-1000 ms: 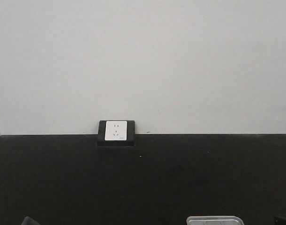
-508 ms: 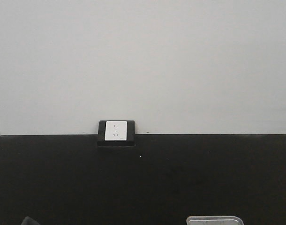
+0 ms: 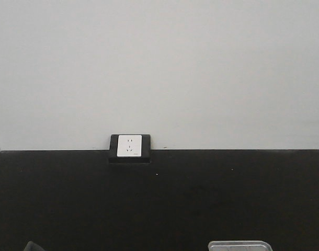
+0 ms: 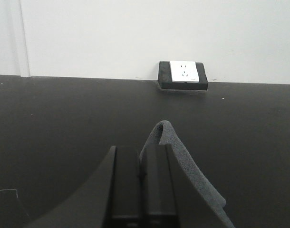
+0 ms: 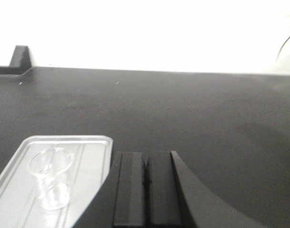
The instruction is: Wipe beaker with gray cloth and return to tray
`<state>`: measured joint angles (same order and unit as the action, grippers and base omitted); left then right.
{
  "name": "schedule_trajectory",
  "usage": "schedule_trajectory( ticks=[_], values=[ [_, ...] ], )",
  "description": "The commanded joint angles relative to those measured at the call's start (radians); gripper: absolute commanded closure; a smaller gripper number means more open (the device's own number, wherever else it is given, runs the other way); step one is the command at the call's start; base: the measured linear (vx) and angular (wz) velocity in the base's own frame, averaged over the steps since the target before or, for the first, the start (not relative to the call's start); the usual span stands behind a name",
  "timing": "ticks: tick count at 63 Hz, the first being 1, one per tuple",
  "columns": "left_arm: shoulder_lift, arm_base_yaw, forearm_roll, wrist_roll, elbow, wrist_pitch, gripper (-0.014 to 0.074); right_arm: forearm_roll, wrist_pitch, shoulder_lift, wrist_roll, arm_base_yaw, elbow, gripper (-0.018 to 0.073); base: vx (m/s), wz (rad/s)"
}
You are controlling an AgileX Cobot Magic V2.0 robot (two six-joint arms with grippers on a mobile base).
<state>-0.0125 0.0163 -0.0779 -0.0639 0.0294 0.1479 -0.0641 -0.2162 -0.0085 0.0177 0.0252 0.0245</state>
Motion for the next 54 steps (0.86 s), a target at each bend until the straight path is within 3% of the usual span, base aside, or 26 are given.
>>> schedule_trajectory(
  ticks=[1, 54],
  values=[
    [-0.013, -0.003, -0.003, -0.005, 0.027, -0.085, 0.0603, -0.005, 0.103, -0.01, 0.0, -0.032, 0.009, 0.057, 0.0, 0.0],
    [-0.015, -0.003, -0.003, -0.005, 0.027, -0.083, 0.0603, -0.006, 0.091, -0.005, 0.0, -0.044, 0.01, 0.057, 0.0, 0.0]
  ],
)
